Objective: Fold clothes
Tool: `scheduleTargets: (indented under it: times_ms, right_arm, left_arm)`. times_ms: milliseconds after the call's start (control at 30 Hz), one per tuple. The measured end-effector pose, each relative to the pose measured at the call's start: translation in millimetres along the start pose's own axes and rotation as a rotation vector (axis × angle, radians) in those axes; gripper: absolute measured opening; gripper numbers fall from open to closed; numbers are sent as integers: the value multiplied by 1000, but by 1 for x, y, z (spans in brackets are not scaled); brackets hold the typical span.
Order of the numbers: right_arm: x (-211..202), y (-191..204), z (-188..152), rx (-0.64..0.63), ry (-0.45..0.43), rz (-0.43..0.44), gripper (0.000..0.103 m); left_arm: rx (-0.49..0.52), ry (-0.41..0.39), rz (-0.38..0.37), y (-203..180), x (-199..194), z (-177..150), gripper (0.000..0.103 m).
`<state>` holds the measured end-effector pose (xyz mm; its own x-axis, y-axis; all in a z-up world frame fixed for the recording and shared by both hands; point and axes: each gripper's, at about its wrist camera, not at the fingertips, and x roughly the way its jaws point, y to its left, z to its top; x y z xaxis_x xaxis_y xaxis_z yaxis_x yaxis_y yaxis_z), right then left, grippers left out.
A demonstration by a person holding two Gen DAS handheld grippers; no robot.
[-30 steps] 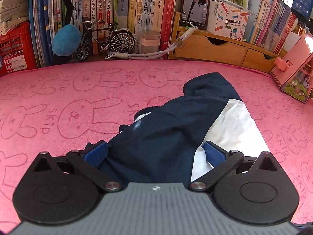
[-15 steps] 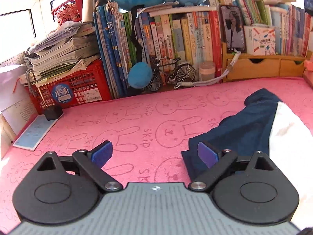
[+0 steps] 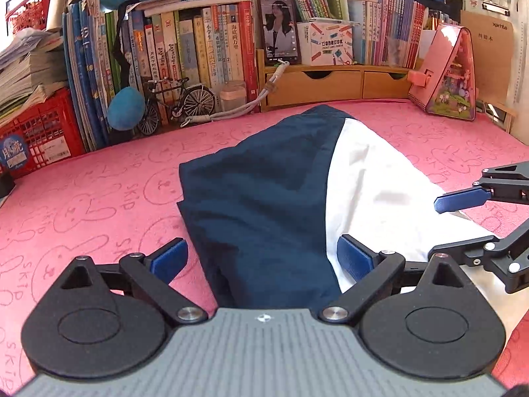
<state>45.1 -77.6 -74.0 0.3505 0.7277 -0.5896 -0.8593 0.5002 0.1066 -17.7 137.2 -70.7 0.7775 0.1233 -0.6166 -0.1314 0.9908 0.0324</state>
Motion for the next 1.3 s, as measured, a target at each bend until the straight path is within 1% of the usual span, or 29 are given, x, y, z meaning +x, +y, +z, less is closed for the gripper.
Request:
scheduleTargets:
  times_ms: [33, 67, 100, 133, 200, 233, 300, 333, 400, 500, 533, 567, 600, 667, 700, 733, 800, 833, 867, 967, 1100, 1167, 1233, 1300]
  right_arm:
    - [-7, 3, -4, -18, 18, 15, 70]
    - [-16, 6, -8, -43, 48, 36, 77]
    - [-25, 9, -12, -74, 75, 60, 88]
    - [-33, 14, -15, -117, 95, 86, 90]
    - [-50, 21, -20, -189, 98, 110, 90]
    - [-58, 22, -19, -195, 76, 110, 90]
    - [-68, 19, -13, -149, 19, 101, 90]
    - [-72, 16, -9, -121, -12, 92, 90]
    - [-70, 10, 2, -56, -69, 68, 91]
    - [-57, 9, 15, 5, -101, 46, 91]
    - [-51, 16, 17, -16, -100, 26, 91]
    - [-45, 23, 20, -38, -98, 6, 92]
    - [-37, 31, 20, -60, -92, -35, 94]
    - [-20, 50, 18, -109, -65, -177, 96]
    - [-12, 56, 16, -122, -50, -223, 96]
    - [-8, 57, 12, -104, -33, -220, 96]
    - [-5, 54, 3, -35, -6, -180, 101]
    - [-5, 53, -1, -7, 3, -171, 102]
    - [-7, 53, -5, 7, 7, -179, 103]
    - [-14, 57, -17, 5, 15, -198, 103]
    - [-19, 72, -29, -31, 5, -229, 103]
    - [-21, 73, -31, -32, 4, -229, 103]
    - [-22, 74, -32, -24, 4, -223, 103]
    - [-23, 74, -33, -25, 4, -222, 103]
  left_arm:
    - [-8, 4, 16, 7, -5, -4, 101]
    - [-16, 7, 32, 14, -11, -7, 101]
    - [-23, 11, 48, 21, -16, -11, 101]
    - [-30, 13, 64, 27, -21, -15, 101]
    - [-31, -20, 103, 37, -34, -15, 101]
    - [-37, -36, 122, 42, -41, -14, 100]
    - [-48, -86, 149, 48, -51, -4, 100]
    - [-48, -115, 137, 48, -55, 4, 100]
    - [-34, -165, 91, 43, -57, 21, 100]
    - [14, -187, 4, 21, -43, 48, 101]
    - [15, -173, -8, 14, -37, 55, 101]
    - [6, -136, -13, 4, -24, 64, 101]
    - [-10, -101, -13, -5, -12, 70, 101]
    - [-24, -43, -19, -20, 11, 78, 100]
    - [-12, -5, -21, -28, 24, 80, 100]
    - [-2, 40, -12, -35, 36, 81, 100]
    - [12, 132, 19, -45, 61, 79, 101]
    - [18, 176, 34, -49, 72, 78, 101]
    - [18, 181, 51, -50, 79, 78, 103]
    - [-5, 193, 86, -49, 97, 81, 103]
    - [-54, 212, 122, -44, 118, 98, 103]
    - [-81, 238, 113, -39, 131, 104, 103]
    - [-138, 273, 88, -33, 143, 111, 103]
    - [-173, 288, 85, -29, 151, 116, 103]
